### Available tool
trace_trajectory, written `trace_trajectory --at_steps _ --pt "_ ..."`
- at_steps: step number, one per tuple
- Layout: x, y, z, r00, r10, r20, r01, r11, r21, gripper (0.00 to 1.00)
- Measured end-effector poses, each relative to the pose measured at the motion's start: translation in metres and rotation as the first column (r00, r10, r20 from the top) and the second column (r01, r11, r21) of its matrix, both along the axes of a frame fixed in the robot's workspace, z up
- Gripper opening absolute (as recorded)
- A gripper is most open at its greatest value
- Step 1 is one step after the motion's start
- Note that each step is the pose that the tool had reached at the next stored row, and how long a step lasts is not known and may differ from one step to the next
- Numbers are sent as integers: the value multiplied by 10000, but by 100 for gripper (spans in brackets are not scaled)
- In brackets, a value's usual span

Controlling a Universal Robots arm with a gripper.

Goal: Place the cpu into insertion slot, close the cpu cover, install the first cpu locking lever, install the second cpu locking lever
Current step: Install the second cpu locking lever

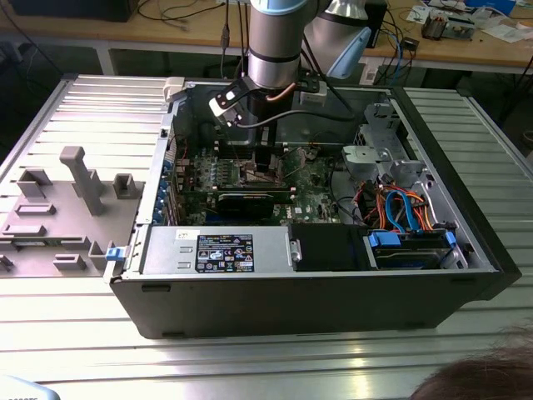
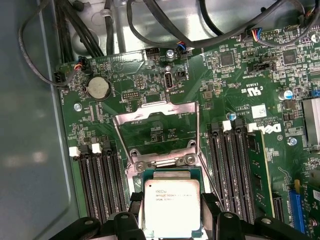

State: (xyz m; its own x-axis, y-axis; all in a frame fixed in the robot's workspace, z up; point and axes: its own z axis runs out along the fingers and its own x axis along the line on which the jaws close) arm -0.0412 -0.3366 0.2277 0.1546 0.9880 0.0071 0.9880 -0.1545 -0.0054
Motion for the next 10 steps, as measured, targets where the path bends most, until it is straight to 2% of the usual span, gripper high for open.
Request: trace_trajectory --at_steps 10 --pt "0 0 -2 10000 -95 0 95 10000 0 55"
